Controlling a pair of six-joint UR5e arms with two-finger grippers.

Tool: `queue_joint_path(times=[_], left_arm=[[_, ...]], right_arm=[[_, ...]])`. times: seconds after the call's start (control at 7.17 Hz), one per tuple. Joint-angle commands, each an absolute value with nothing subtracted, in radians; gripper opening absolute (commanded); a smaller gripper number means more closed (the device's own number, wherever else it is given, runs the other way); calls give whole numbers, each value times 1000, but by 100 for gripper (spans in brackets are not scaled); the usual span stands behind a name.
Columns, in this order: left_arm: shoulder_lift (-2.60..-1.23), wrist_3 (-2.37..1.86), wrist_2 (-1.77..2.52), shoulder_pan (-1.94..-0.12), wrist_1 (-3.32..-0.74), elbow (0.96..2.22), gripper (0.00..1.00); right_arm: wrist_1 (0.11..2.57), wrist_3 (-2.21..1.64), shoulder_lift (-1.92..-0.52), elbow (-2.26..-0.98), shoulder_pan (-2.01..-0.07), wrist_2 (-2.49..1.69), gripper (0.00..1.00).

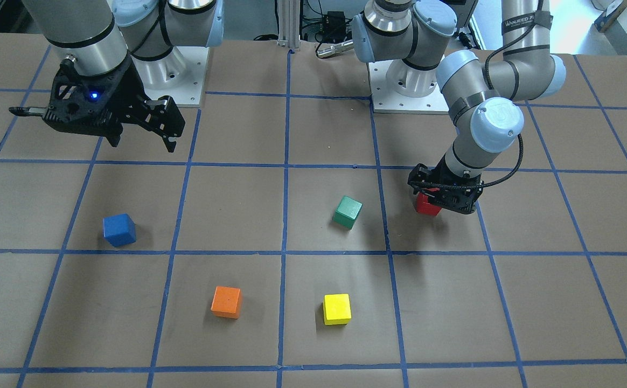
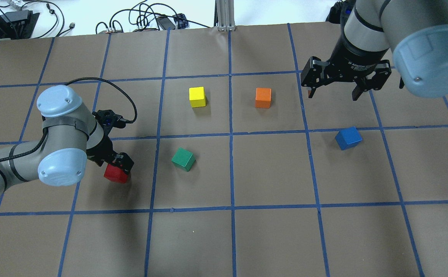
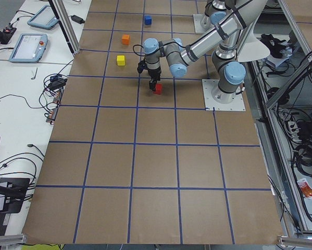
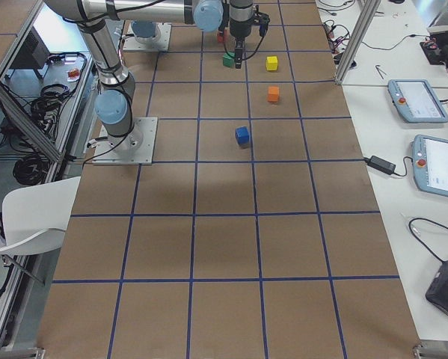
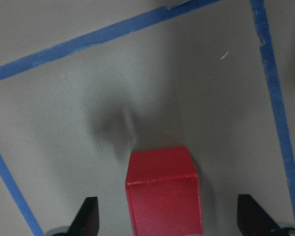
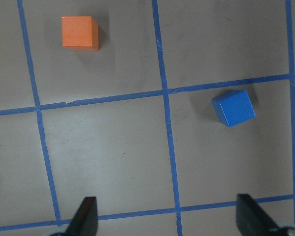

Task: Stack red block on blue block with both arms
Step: 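Close the left gripper on the red cube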

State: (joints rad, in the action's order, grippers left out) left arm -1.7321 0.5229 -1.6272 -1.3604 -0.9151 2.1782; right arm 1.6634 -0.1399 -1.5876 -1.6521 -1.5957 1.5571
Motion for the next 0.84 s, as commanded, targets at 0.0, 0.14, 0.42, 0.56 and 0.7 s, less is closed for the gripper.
queue_joint_path(times=[0.0,0.14,0.42,0.56,0.7], left_arm=[[-1759,522,-1628,-1359,-874,2189,75],[-1764,519,-1629,-1359,-873,2175,22],[-1747,506,-1625,-1379,-897,2091,0],[-1761,391,-1614,-1419,-1013,1998,0],[-1766,276,-1609,-1502,-1069,1905,0]], right_arm=[[1660,-141,-1589,-1652,-1595,1568,100],[1663,-140,-1588,-1654,-1595,1566,100],[1661,-140,-1588,-1654,-1595,1568,100],[1661,-140,-1589,-1654,-1597,1568,100],[1661,-140,-1588,-1654,-1595,1568,100]])
